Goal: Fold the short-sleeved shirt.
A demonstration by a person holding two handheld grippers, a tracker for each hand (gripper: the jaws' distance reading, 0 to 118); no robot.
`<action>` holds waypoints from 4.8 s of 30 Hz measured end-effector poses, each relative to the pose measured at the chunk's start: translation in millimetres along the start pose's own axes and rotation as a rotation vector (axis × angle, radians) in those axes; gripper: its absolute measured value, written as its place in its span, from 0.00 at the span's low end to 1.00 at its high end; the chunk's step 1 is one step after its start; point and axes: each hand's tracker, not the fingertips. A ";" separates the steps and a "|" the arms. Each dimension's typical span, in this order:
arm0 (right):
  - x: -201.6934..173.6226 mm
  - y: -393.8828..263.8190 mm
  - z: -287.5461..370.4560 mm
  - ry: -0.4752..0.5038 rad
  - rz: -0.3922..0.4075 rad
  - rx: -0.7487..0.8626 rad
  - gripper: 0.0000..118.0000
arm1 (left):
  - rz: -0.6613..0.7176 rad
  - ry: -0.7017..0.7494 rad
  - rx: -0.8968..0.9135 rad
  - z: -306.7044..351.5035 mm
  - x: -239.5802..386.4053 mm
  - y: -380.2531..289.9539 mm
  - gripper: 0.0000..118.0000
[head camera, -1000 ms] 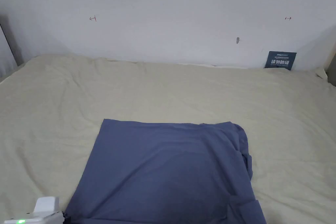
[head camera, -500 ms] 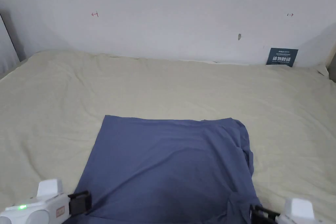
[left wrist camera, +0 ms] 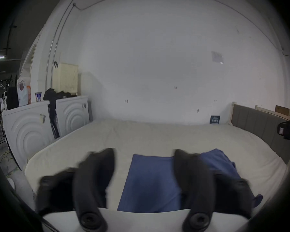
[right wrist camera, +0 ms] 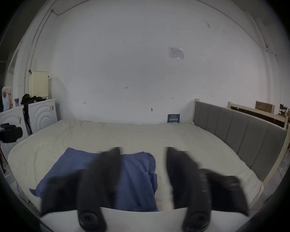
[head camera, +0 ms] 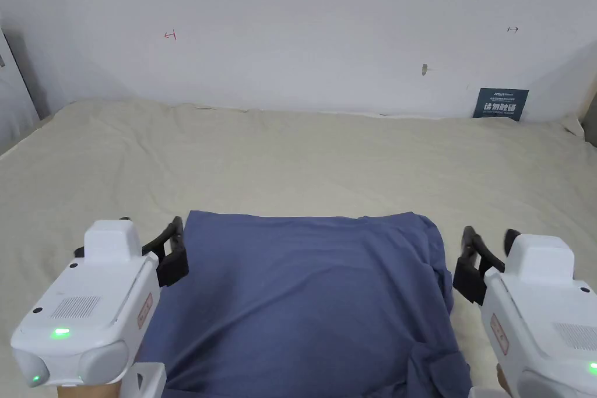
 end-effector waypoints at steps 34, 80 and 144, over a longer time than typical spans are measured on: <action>8.6 -54.7 -14.2 0.005 0.015 -0.175 0.01 | 0.026 0.067 -0.823 -14.3 -59.1 -163.4 0.38; 35.5 -95.9 -175.0 0.048 -0.047 -0.534 0.07 | 0.133 0.025 -0.646 -160.4 -63.9 -86.9 0.05; 28.0 -32.0 -64.8 0.009 -0.013 -0.166 0.01 | 0.158 0.004 -0.833 -155.4 -58.7 -116.6 0.89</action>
